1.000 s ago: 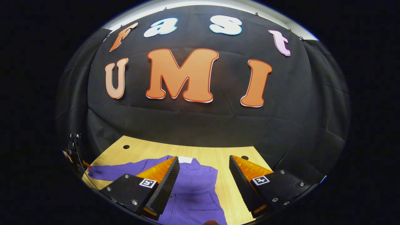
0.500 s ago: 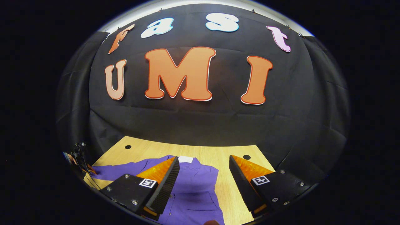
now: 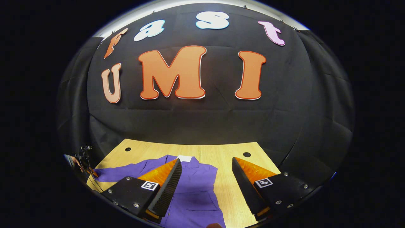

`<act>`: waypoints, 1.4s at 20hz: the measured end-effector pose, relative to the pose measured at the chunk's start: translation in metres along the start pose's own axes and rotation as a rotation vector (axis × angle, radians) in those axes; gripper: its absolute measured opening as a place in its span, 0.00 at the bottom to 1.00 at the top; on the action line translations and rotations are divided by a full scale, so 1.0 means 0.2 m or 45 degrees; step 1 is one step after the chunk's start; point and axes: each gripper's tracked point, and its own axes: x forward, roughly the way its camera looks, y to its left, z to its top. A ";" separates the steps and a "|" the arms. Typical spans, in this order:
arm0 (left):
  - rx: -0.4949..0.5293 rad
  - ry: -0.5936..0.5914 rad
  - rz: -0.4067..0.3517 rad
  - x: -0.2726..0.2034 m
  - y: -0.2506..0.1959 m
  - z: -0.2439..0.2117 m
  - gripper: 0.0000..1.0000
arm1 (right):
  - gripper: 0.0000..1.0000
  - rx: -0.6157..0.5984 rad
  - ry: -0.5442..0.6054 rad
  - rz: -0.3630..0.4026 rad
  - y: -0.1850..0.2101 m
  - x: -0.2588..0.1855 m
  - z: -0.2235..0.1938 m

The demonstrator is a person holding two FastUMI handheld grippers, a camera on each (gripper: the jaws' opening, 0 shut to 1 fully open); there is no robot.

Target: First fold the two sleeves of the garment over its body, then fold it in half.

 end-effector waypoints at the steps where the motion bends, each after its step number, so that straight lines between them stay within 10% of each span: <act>1: 0.003 0.000 -0.004 -0.04 0.01 0.00 0.14 | 0.95 0.002 -0.001 0.003 -0.01 0.00 0.00; 28: 0.604 -0.329 -0.324 -1.00 -1.57 -0.09 0.10 | 0.95 0.031 -0.084 0.079 -0.30 -0.14 0.00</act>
